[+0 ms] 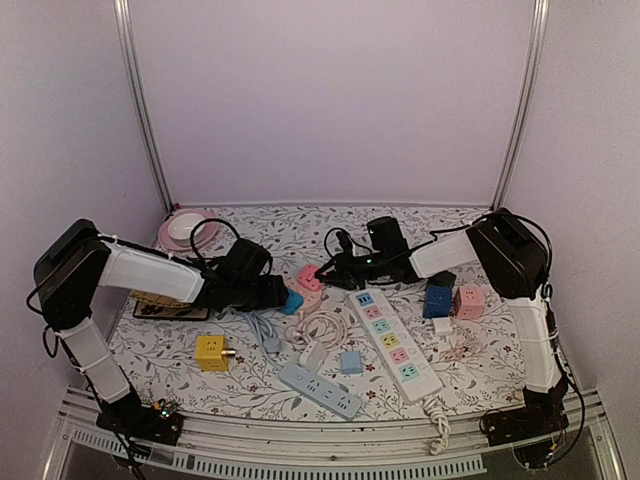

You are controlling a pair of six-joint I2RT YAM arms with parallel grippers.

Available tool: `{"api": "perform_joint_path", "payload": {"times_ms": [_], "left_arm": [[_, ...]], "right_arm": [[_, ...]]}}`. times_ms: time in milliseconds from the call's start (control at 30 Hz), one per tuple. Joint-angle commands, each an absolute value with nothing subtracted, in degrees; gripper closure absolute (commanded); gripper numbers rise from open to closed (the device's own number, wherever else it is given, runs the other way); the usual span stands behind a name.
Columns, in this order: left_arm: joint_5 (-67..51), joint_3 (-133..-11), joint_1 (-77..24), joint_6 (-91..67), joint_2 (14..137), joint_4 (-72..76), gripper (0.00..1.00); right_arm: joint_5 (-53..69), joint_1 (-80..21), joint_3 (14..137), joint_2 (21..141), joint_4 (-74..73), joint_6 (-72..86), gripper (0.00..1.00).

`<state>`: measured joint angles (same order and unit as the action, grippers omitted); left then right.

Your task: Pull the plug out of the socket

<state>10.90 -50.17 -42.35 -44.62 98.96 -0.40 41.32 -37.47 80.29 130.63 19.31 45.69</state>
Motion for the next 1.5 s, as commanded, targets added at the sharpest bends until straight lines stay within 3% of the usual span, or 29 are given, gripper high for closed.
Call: {"api": "perform_joint_path", "payload": {"times_ms": [0,300,533,1200,1467], "left_arm": [[10.02,-47.48,-41.89,-44.36,100.54,-1.39,0.34],[9.93,-45.39,-41.91,-44.87,100.79,-0.53,0.35],[10.0,-43.73,-41.97,-45.07,100.81,0.36,0.35],[9.12,-45.04,-43.18,-45.08,103.61,0.93,0.35],[9.4,-45.52,-43.42,-44.61,101.52,0.01,0.35]], "right_arm": [[42.89,-37.93,81.34,132.03,21.97,46.87,0.69],[45.2,-38.68,80.34,131.07,25.96,50.06,0.8],[49.61,-38.67,75.05,127.71,40.58,60.07,0.89],[52.71,-39.02,69.8,126.76,62.64,76.0,0.92],[49.6,-37.82,67.18,123.67,55.49,70.65,0.93]]}}
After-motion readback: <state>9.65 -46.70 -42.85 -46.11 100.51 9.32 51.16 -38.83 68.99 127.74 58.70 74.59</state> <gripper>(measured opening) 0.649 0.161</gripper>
